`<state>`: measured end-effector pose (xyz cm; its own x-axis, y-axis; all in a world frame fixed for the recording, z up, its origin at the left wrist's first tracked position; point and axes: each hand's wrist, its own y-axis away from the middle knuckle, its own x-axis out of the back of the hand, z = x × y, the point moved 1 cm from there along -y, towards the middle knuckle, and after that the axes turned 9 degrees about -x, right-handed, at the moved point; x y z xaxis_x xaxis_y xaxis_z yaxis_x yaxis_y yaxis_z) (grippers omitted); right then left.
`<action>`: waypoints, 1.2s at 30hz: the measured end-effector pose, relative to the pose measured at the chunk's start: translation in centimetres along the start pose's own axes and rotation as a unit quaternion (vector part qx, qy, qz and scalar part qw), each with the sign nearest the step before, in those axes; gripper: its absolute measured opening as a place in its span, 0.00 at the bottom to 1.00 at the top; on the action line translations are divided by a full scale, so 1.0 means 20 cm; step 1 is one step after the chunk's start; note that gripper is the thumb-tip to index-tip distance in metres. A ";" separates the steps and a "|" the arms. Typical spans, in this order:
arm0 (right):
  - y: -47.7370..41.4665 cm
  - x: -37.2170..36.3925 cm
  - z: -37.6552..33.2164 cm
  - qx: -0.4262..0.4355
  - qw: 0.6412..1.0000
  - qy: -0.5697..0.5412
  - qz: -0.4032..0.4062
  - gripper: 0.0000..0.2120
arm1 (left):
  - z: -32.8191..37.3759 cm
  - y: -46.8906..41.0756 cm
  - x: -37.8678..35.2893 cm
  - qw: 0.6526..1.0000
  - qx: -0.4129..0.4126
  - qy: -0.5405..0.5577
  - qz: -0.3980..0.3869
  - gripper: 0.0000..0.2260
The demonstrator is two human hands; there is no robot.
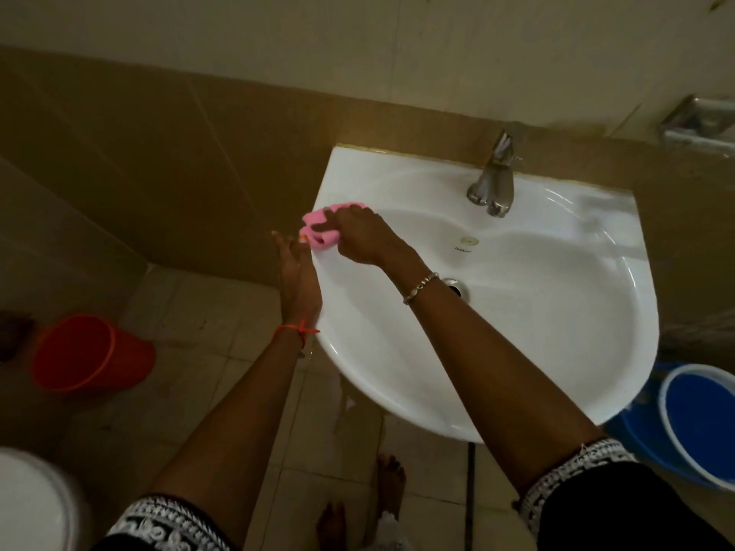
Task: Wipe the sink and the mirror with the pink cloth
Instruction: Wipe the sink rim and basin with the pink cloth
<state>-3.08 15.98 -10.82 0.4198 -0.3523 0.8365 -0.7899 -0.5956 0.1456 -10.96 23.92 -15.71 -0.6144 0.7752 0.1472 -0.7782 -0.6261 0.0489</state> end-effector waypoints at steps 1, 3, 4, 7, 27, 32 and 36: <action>0.02 -0.02 0.01 -0.007 1.000 0.007 -0.018 0.16 | 0.01 0.00 0.00 1.000 -0.011 0.013 0.002 0.24; 0.05 -0.05 0.05 -0.023 0.998 0.010 -0.056 0.18 | 0.00 0.01 0.01 0.999 -0.016 0.031 -0.008 0.25; 0.07 -0.06 0.06 -0.023 0.997 -0.005 -0.071 0.17 | 0.02 0.02 0.01 0.999 -0.009 0.037 -0.017 0.25; 0.15 -0.07 0.11 -0.008 0.990 -0.069 -0.122 0.16 | 0.03 0.03 0.03 0.999 -0.016 0.016 -0.036 0.25; 0.23 -0.19 0.40 -0.295 0.827 -0.463 0.120 0.16 | -0.06 -0.03 0.02 0.997 -0.030 -0.043 -0.051 0.21; 0.19 -0.27 0.29 -0.221 0.890 -0.396 0.049 0.15 | -0.08 -0.04 0.01 0.998 -0.033 -0.033 -0.052 0.19; 0.24 -0.23 0.27 -0.120 0.918 -0.372 -0.073 0.23 | -0.09 -0.07 0.02 0.996 -0.033 -0.038 -0.071 0.19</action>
<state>-6.33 10.88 -16.82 0.6481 -0.7291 0.2198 -0.7386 -0.5316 0.4145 -10.42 25.25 -17.49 -0.4875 0.8454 0.2184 -0.8652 -0.5014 0.0097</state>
